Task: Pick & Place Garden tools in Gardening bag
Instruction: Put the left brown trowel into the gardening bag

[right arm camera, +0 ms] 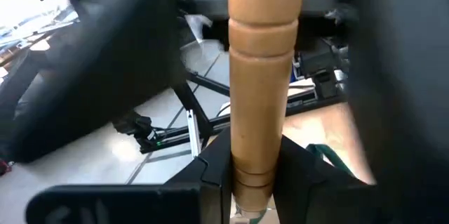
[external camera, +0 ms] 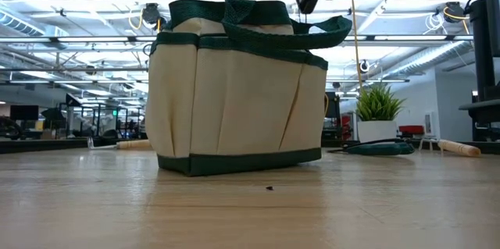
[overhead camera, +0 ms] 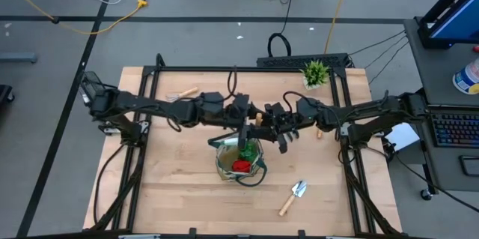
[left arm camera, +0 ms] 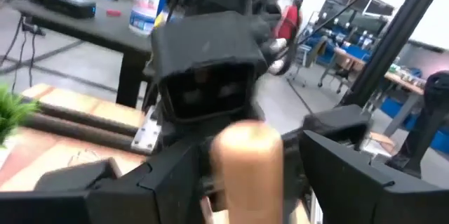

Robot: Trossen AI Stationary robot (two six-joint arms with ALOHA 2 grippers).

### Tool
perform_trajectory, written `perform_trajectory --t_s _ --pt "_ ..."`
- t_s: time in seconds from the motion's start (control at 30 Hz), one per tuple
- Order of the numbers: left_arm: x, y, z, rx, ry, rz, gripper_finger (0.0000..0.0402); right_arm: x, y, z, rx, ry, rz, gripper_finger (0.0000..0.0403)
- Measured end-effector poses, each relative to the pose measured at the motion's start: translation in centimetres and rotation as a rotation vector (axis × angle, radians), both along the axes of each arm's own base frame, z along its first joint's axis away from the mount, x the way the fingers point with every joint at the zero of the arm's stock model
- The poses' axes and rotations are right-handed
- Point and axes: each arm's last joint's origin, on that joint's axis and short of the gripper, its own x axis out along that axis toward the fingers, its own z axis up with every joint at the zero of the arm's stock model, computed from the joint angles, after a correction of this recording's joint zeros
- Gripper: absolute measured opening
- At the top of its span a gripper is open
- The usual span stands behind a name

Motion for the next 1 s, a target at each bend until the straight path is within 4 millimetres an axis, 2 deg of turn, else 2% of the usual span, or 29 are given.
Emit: perform_trajectory --t_s 0.5,0.63,0.87,0.9,1.0 --pt "-0.21 0.28 0.02 -0.077 0.103 0.000 0.0246 0.03 0.02 -0.30 -0.016 0.024 0.001 0.0060" --pt "-0.23 0.32 -0.04 -0.092 0.113 -0.009 0.0201 0.03 -0.01 -0.27 -0.023 0.018 0.001 0.0060" --pt "-0.32 0.09 -0.29 -0.119 0.148 -0.073 0.0066 0.03 -0.03 -0.25 -0.028 0.015 -0.001 0.0059" --pt "-0.33 0.06 -0.31 -0.113 0.150 -0.084 0.0055 0.03 -0.02 -0.25 -0.019 0.017 0.002 0.0059" --pt "-0.34 0.05 -0.33 -0.113 0.153 -0.102 0.0056 0.02 -0.02 -0.24 -0.018 0.017 0.000 0.0059"
